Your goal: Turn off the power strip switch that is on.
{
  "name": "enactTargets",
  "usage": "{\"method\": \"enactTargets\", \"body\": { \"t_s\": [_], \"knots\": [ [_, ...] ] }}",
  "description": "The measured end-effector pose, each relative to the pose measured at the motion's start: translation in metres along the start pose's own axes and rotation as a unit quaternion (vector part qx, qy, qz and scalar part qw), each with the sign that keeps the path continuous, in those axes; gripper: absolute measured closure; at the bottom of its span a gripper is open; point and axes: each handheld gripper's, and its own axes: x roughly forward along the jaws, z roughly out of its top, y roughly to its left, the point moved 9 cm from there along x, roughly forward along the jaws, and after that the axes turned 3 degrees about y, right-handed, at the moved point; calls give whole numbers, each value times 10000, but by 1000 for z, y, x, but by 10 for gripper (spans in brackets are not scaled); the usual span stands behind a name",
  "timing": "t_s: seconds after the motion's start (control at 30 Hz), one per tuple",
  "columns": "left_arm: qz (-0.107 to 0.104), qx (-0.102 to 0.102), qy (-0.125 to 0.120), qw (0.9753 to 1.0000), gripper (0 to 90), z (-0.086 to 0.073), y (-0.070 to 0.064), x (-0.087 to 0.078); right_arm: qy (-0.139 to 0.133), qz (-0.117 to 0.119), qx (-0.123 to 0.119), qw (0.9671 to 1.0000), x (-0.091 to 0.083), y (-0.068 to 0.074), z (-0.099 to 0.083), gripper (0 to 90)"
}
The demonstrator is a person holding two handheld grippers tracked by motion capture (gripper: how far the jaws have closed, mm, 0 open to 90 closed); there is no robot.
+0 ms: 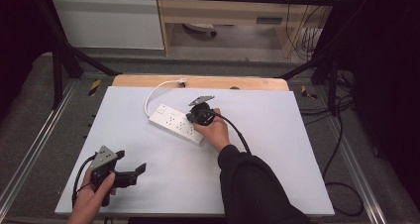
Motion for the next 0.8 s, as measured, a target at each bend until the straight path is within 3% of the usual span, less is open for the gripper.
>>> {"method": "enactTargets", "body": {
  "t_s": [0.5,0.8],
  "knots": [
    [-11,7,-3,10000,58,0,0,0,61,-27,-13,10000,3,2,4,900],
    [-10,5,5,10000,59,0,0,0,-120,-45,89,9999,-6,-5,10,900]
  ]
}}
